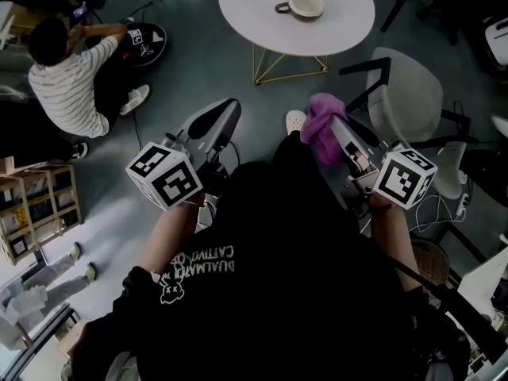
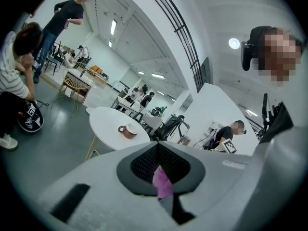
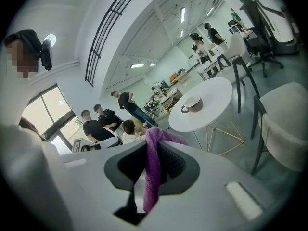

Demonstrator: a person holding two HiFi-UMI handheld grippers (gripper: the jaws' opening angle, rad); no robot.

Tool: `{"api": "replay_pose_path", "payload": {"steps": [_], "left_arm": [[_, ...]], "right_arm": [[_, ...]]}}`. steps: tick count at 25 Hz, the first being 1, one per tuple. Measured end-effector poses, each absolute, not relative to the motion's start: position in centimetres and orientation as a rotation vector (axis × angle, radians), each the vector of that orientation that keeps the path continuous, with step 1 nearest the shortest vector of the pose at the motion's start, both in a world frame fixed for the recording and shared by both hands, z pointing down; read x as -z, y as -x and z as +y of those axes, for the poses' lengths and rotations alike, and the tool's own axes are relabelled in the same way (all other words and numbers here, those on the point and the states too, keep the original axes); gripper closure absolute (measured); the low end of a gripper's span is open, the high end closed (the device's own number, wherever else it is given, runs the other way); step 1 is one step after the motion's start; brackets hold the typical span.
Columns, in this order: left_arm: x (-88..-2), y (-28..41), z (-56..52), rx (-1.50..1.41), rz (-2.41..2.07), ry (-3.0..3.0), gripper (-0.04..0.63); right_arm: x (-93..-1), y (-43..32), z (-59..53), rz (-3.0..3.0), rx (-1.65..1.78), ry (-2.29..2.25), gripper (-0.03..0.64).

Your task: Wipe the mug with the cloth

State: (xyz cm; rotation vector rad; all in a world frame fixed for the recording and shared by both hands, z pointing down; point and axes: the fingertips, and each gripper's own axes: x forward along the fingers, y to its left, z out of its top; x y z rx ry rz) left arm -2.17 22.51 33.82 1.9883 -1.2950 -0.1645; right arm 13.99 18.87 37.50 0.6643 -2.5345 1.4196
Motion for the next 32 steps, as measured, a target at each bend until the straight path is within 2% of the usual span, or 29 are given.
{"api": "replay_pose_path", "payload": {"steps": [11, 19, 32], "left_arm": [[-33.3, 3.0, 16.7, 0.191, -1.375, -1.962, 0.598], [-37.3, 5.5, 8.2, 0.170, -1.407, -1.869, 0.598], [-43.2, 2.3, 4.7, 0.026, -1.394, -1.846, 0.598]], "right_arm": [[-37.7, -11.5, 11.1, -2.549, -1.405, -0.505, 0.558], [-41.2, -8.0, 2.1, -2.483, -1.405, -0.424, 0.558], [-44.7, -7.2, 2.3, -2.549, -1.573, -0.136, 0.558]]}}
